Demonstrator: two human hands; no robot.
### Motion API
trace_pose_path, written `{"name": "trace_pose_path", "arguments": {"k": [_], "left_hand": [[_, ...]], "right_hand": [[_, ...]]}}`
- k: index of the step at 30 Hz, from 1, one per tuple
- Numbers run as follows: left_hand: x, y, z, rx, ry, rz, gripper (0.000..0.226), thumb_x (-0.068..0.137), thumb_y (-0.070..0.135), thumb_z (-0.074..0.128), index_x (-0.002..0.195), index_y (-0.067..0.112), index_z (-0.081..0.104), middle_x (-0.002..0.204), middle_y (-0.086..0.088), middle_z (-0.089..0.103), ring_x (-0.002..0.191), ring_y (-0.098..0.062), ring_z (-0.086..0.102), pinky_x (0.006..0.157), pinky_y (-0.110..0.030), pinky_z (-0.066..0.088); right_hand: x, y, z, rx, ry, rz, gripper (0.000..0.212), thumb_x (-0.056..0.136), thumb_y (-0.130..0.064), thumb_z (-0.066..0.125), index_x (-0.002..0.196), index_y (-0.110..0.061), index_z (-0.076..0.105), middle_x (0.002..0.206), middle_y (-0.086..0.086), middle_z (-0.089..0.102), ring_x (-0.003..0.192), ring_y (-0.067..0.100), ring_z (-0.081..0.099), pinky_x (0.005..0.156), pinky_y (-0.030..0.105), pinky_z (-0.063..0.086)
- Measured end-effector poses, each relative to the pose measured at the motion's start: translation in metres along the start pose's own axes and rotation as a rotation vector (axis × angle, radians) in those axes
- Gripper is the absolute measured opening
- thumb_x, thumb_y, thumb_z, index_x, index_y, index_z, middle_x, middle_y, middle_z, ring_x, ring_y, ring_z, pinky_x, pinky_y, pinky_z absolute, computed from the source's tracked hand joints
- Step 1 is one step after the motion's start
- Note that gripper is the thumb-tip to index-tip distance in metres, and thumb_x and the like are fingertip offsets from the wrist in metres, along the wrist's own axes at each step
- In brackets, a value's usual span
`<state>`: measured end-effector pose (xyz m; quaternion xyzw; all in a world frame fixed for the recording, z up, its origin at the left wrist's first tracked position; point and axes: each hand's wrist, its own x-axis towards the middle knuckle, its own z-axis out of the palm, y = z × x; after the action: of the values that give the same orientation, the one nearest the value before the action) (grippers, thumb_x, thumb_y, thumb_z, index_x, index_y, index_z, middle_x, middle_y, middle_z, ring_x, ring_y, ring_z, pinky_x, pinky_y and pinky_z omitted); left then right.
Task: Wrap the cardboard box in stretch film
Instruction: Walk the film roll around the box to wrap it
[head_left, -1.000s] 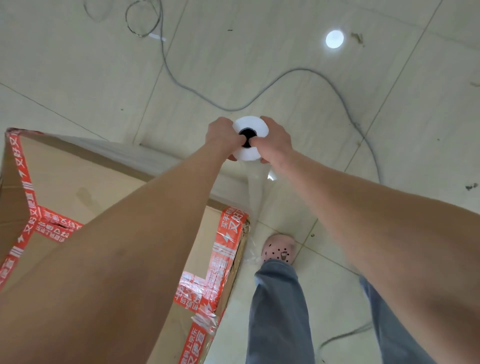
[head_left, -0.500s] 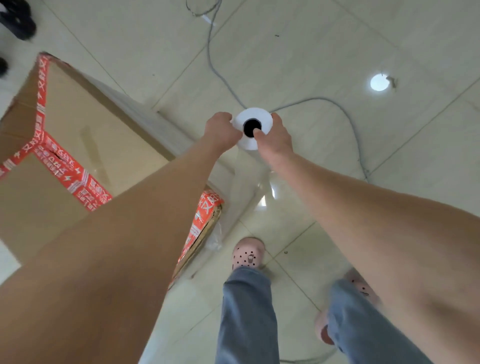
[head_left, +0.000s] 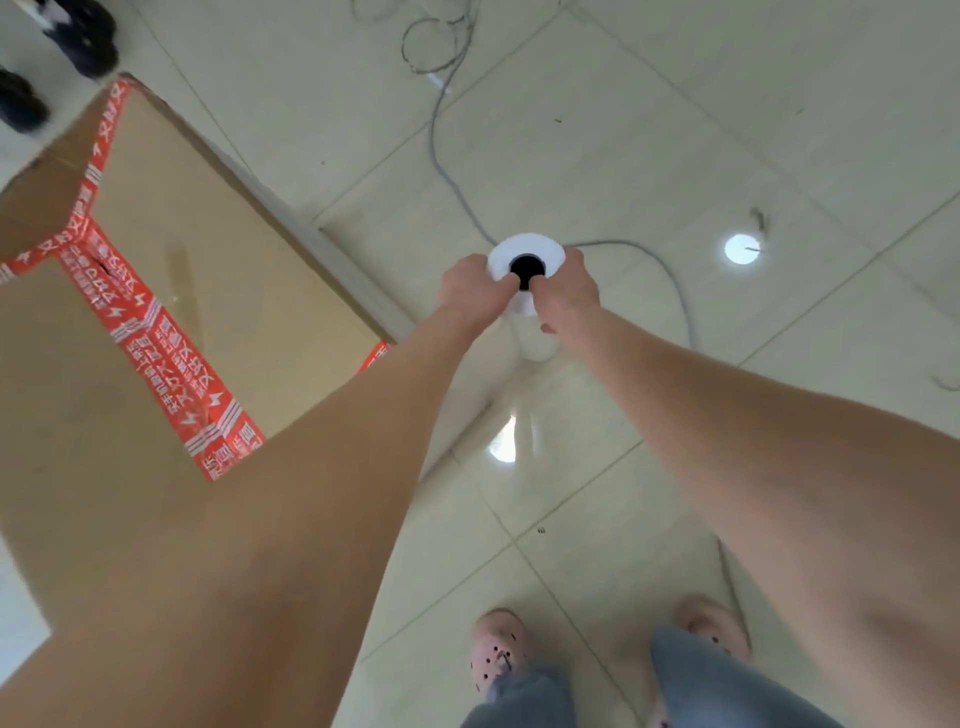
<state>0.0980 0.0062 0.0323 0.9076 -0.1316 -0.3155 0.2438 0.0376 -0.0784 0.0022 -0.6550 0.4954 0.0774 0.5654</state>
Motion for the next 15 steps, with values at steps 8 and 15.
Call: {"name": "trace_pose_path", "arguments": {"k": [8, 15], "left_hand": [[0.0, -0.004, 0.001, -0.033, 0.062, 0.04, 0.013, 0.086, 0.017, 0.052, 0.089, 0.006, 0.058, 0.088, -0.015, 0.062, 0.088, -0.033, 0.055, 0.062, -0.024, 0.035], [-0.003, -0.015, 0.001, -0.062, -0.006, 0.069, 0.038, 0.079, 0.022, 0.064, 0.112, 0.013, 0.049, 0.105, 0.003, 0.054, 0.09, -0.016, 0.049, 0.059, -0.019, 0.037]], "right_hand": [[0.008, 0.0, -0.005, -0.133, 0.011, -0.124, 0.05, 0.091, -0.019, 0.05, 0.137, -0.01, 0.034, 0.128, 0.014, 0.053, 0.111, 0.033, 0.056, 0.083, 0.036, 0.047], [0.011, -0.001, -0.004, -0.237, 0.041, -0.253, 0.059, 0.091, -0.021, 0.051, 0.143, -0.012, 0.027, 0.136, 0.013, 0.046, 0.12, 0.033, 0.049, 0.09, 0.035, 0.043]]}}
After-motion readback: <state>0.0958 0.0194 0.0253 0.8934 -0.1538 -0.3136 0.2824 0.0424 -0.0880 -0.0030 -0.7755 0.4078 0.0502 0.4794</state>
